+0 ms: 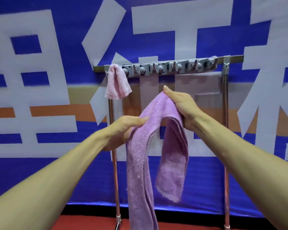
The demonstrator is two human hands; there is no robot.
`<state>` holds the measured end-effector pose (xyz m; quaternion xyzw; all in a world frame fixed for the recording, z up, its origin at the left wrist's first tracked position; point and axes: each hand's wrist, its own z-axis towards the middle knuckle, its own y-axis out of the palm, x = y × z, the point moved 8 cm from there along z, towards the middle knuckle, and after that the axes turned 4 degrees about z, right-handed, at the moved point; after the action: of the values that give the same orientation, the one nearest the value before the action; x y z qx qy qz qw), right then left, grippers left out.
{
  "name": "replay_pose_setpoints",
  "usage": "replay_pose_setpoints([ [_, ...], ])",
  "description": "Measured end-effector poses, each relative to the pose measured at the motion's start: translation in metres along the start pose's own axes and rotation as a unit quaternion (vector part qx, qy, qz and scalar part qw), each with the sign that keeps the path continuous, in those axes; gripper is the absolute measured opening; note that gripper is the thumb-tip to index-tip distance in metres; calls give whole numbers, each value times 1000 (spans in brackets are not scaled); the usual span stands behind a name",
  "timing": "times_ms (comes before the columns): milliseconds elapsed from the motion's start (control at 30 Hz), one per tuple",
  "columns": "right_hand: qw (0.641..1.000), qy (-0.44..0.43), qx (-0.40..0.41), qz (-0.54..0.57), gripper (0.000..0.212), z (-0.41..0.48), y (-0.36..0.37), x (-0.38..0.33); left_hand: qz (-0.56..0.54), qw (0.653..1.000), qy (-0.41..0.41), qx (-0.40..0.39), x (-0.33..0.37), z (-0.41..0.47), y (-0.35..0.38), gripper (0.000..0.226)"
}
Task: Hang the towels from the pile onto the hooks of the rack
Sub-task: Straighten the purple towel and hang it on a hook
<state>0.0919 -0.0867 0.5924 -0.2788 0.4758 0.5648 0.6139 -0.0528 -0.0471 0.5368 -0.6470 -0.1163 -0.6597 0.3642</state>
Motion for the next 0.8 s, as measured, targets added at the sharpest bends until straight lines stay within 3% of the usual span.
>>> replay_pose_setpoints([
  [133, 998, 21, 36, 38, 32, 29, -4, 7, -11, 999, -20, 25, -24, 5, -31, 34],
  [233, 998, 53, 10, 18, 33, 54, 0, 21, -69, 994, 7, 81, -20, 14, -50, 22],
  [367, 992, 74, -50, -89, 35, 90, 8, 36, -127, 978, 37, 160, -2, 37, -95, 24],
  [467, 973, 90, -117, -177, 53, 111, 18, 41, -121, 967, 53, 218, 15, 53, -138, 26],
  [533, 953, 101, -164, -236, 59, 120, 26, 43, -89, 970, 62, 220, 27, 64, -156, 31],
  [633, 935, 80, -235, -252, 46, 132, 45, 38, -64, 974, 71, 207, 46, 78, -173, 29],
  [800, 967, 36, -205, -145, 45, 160, 65, 7, -17, 979, 105, 173, 91, 89, -193, 25],
])
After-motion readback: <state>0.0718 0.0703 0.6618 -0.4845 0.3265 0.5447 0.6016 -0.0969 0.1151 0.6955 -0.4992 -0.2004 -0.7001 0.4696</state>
